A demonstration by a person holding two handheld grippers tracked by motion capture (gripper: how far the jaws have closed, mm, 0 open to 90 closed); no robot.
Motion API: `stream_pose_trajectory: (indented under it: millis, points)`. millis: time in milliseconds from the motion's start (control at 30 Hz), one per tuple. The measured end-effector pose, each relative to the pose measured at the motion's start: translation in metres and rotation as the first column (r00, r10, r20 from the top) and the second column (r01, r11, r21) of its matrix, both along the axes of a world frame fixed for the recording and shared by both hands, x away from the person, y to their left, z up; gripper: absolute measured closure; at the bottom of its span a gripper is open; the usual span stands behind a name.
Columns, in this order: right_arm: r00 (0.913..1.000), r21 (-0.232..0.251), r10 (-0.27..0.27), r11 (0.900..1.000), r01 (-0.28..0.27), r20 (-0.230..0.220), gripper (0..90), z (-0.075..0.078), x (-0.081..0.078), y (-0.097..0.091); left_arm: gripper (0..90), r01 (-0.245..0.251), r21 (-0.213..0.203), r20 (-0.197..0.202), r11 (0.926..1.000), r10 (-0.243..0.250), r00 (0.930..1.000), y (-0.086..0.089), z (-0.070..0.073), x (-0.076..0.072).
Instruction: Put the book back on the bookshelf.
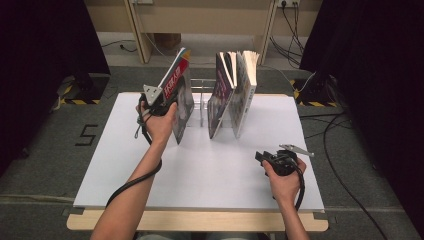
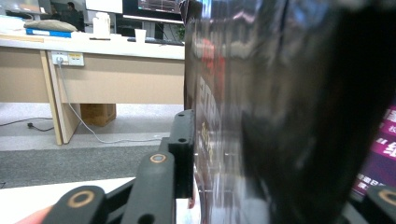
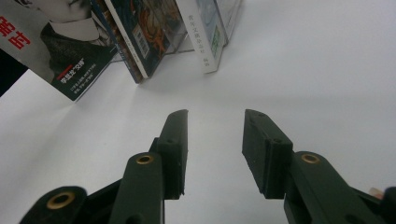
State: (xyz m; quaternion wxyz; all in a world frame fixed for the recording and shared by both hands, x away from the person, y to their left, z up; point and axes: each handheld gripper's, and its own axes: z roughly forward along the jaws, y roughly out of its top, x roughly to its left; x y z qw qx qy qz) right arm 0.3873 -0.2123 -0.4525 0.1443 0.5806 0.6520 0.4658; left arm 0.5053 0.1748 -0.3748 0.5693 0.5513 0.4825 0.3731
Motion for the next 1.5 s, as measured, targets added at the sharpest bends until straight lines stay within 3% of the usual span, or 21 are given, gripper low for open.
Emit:
stream_pose_trajectory:
  millis: [300, 500, 667, 900, 1500]
  points:
    - [1.0000, 0.006, -0.004, 1.0000, 0.004, -0.004, 61.5, 0.000, -0.001, 0.001, 53.7, 0.022, -0.026, -0.051, 0.9994, -0.024, 0.9984, 0.005, -0.004, -0.004]
    - [1.0000, 0.006, -0.001, 1.0000, 0.001, -0.005, 61.5, 0.000, -0.001, 0.002, 47.2, 0.043, -0.020, -0.066, 0.9989, -0.044, 0.9968, 0.007, -0.005, -0.010]
    - [1.0000, 0.003, -0.003, 1.0000, 0.003, -0.004, 61.5, 0.000, -0.001, 0.002, 45.1, 0.046, -0.037, -0.072, 0.9982, -0.049, 0.9962, 0.010, -0.005, -0.015]
    - [1.0000, 0.002, -0.002, 1.0000, 0.002, -0.002, 61.4, 0.000, -0.001, 0.002, 44.2, 0.059, -0.027, -0.079, 0.9979, -0.061, 0.9950, 0.017, -0.003, -0.024]
    - [1.0000, 0.011, -0.006, 0.9999, 0.006, -0.005, 61.4, 0.001, -0.001, 0.000, 38.5, 0.154, -0.043, -0.122, 0.9872, -0.158, 0.9799, 0.032, 0.002, -0.051]
